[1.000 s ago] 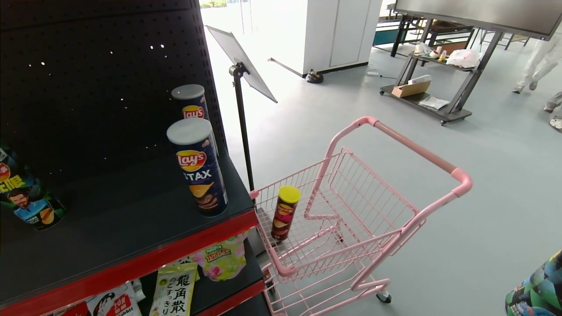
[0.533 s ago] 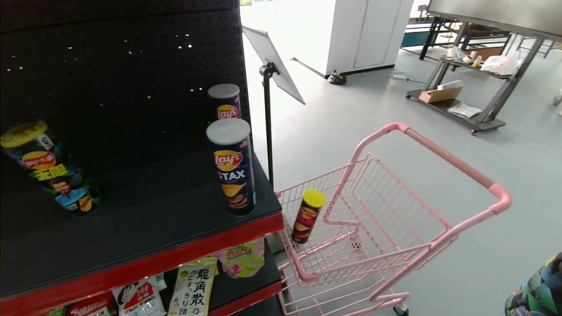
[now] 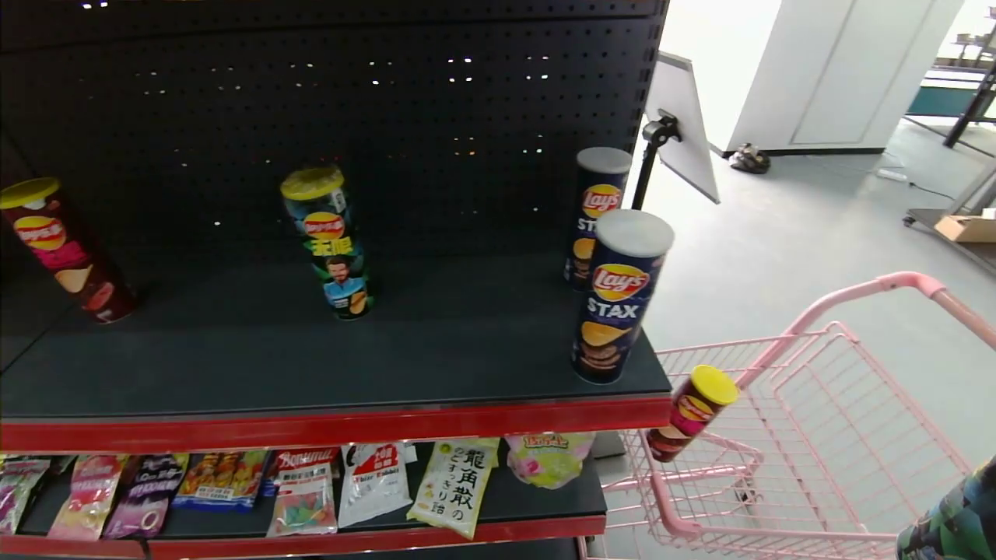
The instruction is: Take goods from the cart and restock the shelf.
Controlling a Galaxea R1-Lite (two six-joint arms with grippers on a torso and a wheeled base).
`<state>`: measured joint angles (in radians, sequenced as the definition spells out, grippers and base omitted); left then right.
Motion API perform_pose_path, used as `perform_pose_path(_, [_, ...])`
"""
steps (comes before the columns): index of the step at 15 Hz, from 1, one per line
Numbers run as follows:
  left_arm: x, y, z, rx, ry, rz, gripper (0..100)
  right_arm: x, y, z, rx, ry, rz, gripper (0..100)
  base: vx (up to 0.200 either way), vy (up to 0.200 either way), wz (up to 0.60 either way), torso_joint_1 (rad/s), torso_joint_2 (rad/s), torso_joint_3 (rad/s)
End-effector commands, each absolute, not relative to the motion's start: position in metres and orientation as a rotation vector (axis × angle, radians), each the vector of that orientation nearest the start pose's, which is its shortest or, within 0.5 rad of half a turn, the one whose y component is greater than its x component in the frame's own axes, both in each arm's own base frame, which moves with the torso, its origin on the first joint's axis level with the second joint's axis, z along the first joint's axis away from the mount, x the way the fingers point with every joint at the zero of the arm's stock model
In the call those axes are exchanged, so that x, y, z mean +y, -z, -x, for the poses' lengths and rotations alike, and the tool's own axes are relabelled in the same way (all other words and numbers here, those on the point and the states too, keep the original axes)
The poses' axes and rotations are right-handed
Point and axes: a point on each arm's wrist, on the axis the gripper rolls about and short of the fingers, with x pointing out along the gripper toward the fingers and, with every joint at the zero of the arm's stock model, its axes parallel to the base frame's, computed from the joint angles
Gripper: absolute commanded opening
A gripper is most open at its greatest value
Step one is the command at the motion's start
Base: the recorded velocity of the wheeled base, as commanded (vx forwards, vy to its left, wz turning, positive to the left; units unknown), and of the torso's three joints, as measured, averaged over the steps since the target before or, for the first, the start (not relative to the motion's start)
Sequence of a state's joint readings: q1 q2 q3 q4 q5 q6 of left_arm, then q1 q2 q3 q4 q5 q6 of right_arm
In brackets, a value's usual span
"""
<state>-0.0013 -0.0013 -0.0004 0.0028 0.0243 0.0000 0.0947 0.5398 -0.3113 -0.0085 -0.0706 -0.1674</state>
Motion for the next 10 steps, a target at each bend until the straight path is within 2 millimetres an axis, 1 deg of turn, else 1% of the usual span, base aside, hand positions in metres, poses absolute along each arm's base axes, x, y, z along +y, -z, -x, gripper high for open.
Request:
perform_pose_path(1, [0.001, -0.075, 0.023, 0.003, -0.023, 0.000, 100, 0.001, -0.160, -0.024, 0.199, -0.041, 0.185, 0, 0.000, 0.000, 0.00, 0.000, 0.00, 0.000])
perform_pose_path(5, [0.001, -0.076, 0.023, 0.002, -0.023, 0.000, 100, 0.000, -0.154, -0.011, 0.142, -0.056, 0.167, 0, 0.000, 0.000, 0.00, 0.000, 0.00, 0.000])
perform_pose_path(10, [0.001, -0.076, 0.023, 0.002, -0.023, 0.000, 100, 0.000, -0.151, 0.003, 0.077, -0.111, 0.162, 0, 0.000, 0.200, 0.00, 0.003, 0.00, 0.002])
